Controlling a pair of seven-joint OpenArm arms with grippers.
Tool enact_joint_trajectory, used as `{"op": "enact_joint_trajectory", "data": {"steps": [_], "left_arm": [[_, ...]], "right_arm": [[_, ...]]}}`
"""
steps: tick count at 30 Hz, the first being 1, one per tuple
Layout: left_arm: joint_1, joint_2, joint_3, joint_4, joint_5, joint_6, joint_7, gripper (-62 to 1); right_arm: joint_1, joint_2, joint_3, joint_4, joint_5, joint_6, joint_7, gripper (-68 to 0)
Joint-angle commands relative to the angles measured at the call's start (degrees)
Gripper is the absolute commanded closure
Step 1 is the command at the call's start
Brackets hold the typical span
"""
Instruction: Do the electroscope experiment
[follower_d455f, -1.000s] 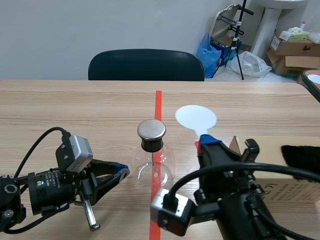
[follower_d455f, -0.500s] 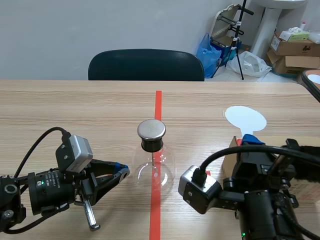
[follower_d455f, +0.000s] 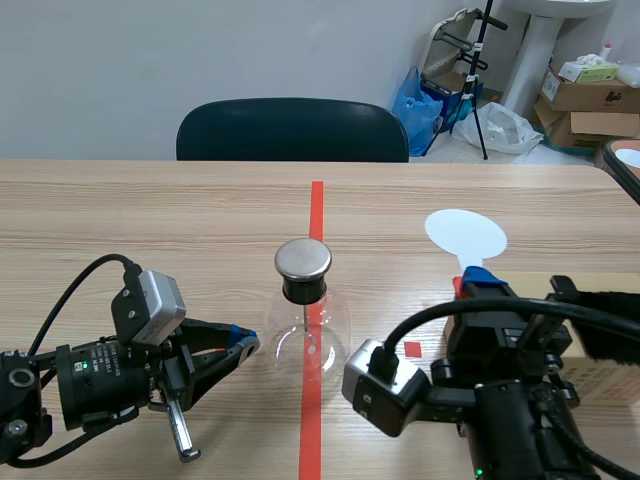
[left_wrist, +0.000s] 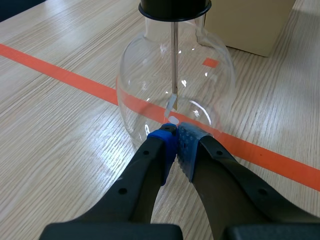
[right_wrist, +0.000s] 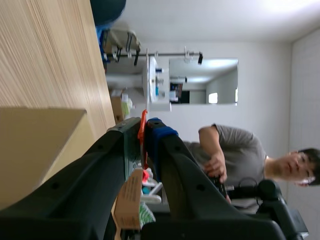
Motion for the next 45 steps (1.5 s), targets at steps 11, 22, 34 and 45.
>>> {"op": "enact_joint_trajectory", "data": {"steps": [11, 22, 34, 45], "left_arm": [[-0.04, -0.04, -0.11, 0.90, -0.79, -0.28, -1.16, -3.1], [-0.04, -0.04, -0.11, 0.90, -0.79, -0.28, -1.16, -3.1], [-0.04, -0.04, -0.11, 0.90, -0.79, -0.28, -1.16, -3.1], [-0.04, -0.04, -0.11, 0.90, -0.79, -0.28, -1.16, -3.1]], "right_arm": [[0.37, 0.28, -0.11, 0.48, -0.04, -0.61, 18.80, -1.1], [0.37, 0.28, -0.11, 0.48, -0.04, -0.61, 31.93, -1.1], [0.37, 0.28, -0.11, 0.48, -0.04, -0.61, 32.59, -1.1], [0.37, 0.28, -0.11, 0.48, -0.04, -0.61, 32.59, -1.1]]}}
